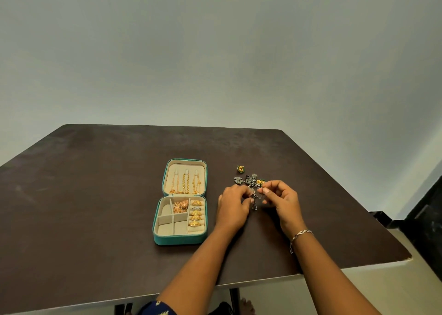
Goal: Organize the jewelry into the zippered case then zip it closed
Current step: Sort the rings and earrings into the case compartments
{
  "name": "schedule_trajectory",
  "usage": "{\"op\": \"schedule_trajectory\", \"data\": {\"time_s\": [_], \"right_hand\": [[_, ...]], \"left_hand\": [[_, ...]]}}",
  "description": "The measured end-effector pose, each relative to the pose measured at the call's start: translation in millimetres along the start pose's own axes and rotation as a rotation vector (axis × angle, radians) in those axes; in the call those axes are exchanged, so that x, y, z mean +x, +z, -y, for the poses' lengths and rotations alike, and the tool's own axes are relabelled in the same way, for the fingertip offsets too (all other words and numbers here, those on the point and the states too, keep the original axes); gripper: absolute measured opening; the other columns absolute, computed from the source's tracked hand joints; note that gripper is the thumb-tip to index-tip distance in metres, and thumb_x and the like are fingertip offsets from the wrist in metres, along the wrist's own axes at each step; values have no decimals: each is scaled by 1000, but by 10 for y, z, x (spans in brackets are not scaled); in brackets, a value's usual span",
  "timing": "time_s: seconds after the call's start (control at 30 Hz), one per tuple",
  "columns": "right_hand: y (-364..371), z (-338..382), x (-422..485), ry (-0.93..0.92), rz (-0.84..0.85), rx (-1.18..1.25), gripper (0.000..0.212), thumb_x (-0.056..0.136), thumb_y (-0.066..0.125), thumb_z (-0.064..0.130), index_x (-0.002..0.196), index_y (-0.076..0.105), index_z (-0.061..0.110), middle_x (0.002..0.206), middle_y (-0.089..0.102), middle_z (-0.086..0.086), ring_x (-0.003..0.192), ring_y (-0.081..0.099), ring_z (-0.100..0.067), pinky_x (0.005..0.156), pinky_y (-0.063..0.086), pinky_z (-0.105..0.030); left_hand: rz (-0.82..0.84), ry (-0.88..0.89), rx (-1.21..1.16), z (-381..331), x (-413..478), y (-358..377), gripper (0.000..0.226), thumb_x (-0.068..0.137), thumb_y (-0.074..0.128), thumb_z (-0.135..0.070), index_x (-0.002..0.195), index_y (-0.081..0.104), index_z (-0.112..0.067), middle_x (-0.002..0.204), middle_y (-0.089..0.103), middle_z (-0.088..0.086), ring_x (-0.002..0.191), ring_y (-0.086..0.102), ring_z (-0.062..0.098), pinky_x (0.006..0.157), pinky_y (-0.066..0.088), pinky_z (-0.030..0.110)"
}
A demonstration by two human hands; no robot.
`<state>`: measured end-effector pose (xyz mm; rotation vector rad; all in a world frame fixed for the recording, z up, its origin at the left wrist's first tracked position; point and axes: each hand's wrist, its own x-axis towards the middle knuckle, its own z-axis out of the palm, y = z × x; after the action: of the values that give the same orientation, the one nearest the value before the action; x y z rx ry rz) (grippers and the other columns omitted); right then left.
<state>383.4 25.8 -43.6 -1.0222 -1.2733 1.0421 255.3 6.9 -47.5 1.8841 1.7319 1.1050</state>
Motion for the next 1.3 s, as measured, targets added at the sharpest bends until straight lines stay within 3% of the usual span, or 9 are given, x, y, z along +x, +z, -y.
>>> {"op": "schedule_trajectory", "data": {"time_s": [0.13, 0.3, 0.4, 0.53, 0.67, 0.9, 1.1, 1.2, 1.3], "right_hand": [[23, -22, -26, -36, 66, -121, 12, 83, 55, -7, 80, 65, -1, 75, 61, -7, 55, 52, 4, 52, 39, -7], [29, -39, -55, -48, 109, -160, 16, 84, 58, -2, 78, 68, 8, 84, 65, -3, 70, 58, 7, 66, 42, -6], [27, -62, -57, -47, 120, -172, 16, 84, 59, 2, 78, 69, 12, 85, 66, -3, 72, 59, 6, 68, 43, -9], [20, -66, -58, -45, 158, -162, 8, 82, 61, 1, 80, 69, 2, 83, 65, -8, 73, 60, 0, 69, 46, -12], [14, -58, -68, -32, 193, -131, 3, 78, 64, -2, 79, 67, -3, 79, 64, -10, 73, 59, -8, 67, 48, -16], [36, -7, -87, -80, 162, -125, 13, 83, 58, -4, 75, 61, 5, 66, 56, 4, 54, 50, 6, 53, 38, -7], [23, -20, -95, -113, 210, -142, 8, 86, 56, 1, 81, 60, 6, 76, 58, -2, 71, 54, -4, 66, 45, -17], [15, -11, -104, -116, 250, -158, 5, 86, 57, 2, 83, 61, 3, 80, 60, -5, 77, 56, -12, 71, 47, -24], [30, 12, -112, -97, 181, -121, 10, 87, 56, 3, 79, 61, 6, 77, 59, -2, 70, 54, -3, 63, 45, -16]], "left_hand": [[-86, -10, -44, -20, -63, -32, 11, 87, 55, -12, 94, 63, -12, 100, 62, 5, 100, 51, 20, 84, 37, 30], [-158, 61, 6, -33, -107, -46, 16, 87, 53, -12, 98, 65, -12, 99, 62, 7, 97, 54, 21, 78, 37, 30], [-195, 130, 45, -34, -137, -37, 20, 84, 49, -19, 90, 67, -12, 87, 63, 9, 86, 58, 27, 69, 45, 36], [-293, 155, 53, -12, -140, -18, 34, 76, 38, -31, 81, 68, -14, 75, 62, 7, 73, 61, 27, 56, 48, 33], [-283, 157, 33, 4, -131, -25, 20, 74, 52, -17, 83, 69, -14, 78, 63, 8, 76, 61, 28, 58, 47, 34], [-283, 116, -175, -8, -135, -36, 33, 80, 43, -19, 98, 68, -9, 96, 69, 7, 92, 62, 23, 79, 45, 30], [-162, 72, -370, 13, -170, -99, 24, 78, 57, -29, 93, 71, -16, 88, 71, -3, 82, 64, 11, 76, 51, 31], [-147, 56, -393, 25, -171, -113, 8, 80, 66, -15, 87, 70, -19, 80, 69, -7, 78, 62, 6, 73, 52, 32], [-163, 31, -459, 32, -176, -114, 15, 82, 64, -9, 80, 64, -24, 78, 67, -11, 78, 63, 6, 69, 53, 34]]}}
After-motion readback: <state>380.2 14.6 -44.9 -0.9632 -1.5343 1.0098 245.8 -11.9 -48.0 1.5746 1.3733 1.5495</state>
